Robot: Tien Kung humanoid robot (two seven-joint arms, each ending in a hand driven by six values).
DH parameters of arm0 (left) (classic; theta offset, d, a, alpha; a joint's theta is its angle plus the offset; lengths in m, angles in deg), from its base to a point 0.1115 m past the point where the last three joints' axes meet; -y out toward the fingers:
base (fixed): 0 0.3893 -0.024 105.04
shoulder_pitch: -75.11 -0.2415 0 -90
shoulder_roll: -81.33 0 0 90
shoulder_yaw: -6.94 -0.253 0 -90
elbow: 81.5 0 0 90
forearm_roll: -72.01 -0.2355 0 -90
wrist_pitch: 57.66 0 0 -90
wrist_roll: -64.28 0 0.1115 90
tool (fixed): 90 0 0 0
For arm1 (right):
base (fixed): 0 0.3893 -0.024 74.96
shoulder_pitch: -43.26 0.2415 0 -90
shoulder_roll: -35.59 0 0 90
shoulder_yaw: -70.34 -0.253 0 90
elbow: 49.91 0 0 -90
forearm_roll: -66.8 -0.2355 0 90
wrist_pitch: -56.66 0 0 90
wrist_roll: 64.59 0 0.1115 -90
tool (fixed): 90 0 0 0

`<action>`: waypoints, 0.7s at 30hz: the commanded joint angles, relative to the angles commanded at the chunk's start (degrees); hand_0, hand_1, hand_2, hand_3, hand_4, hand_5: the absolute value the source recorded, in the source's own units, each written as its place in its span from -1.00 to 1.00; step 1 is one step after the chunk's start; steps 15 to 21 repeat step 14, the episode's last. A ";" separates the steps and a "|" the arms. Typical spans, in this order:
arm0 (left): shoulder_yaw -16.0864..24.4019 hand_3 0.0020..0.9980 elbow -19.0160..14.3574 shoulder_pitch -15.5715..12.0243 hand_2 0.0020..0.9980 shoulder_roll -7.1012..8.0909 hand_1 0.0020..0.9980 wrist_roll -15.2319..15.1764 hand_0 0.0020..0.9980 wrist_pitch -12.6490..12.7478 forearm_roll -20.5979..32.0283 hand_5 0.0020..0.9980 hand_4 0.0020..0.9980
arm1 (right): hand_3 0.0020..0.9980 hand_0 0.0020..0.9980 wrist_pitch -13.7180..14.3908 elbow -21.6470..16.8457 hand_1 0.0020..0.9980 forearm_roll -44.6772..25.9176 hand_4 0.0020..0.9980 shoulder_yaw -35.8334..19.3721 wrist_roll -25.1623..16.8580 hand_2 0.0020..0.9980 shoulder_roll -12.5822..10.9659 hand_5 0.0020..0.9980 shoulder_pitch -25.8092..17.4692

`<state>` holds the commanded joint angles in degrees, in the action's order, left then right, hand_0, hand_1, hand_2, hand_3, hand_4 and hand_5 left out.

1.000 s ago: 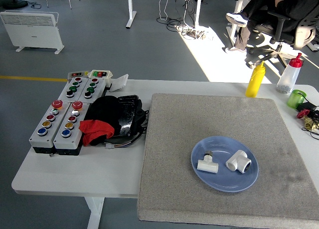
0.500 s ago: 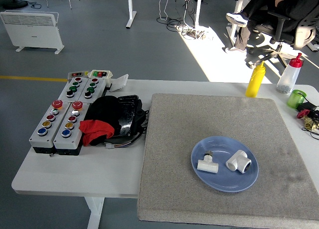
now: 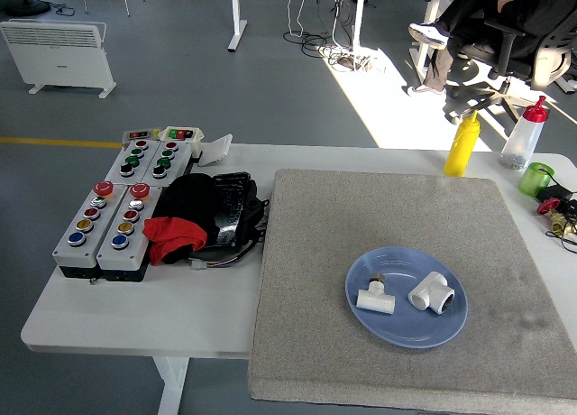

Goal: Pick pipe place plate twice

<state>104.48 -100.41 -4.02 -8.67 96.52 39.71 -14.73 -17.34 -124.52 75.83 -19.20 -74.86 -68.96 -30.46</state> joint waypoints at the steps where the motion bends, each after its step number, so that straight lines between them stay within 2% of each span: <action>1: 0.16 0.31 -0.01 0.00 0.42 0.00 0.35 0.03 0.36 -0.05 -0.20 1.00 -0.24 | 0.58 0.70 -0.22 0.26 0.55 0.05 0.06 -0.41 -0.10 0.68 0.07 0.02 -0.09; 7: 0.59 0.31 -0.01 0.08 0.42 0.00 0.35 0.06 0.36 -0.11 -0.72 1.00 -0.25 | 0.58 0.66 -1.12 1.18 0.54 0.52 0.05 -2.09 0.98 0.66 0.17 0.03 -0.43; 14: 0.74 0.31 0.00 0.20 0.42 0.00 0.35 0.01 0.36 -0.07 -0.77 1.00 -0.25 | 0.58 0.66 -4.79 4.52 0.54 2.61 0.05 -6.86 3.68 0.66 0.12 0.03 -1.32; 21: 0.74 0.31 0.00 0.20 0.42 0.00 0.35 0.01 0.36 -0.07 -0.77 1.00 -0.25 | 0.58 0.66 -4.79 4.52 0.54 2.61 0.05 -6.86 3.68 0.66 0.12 0.03 -1.32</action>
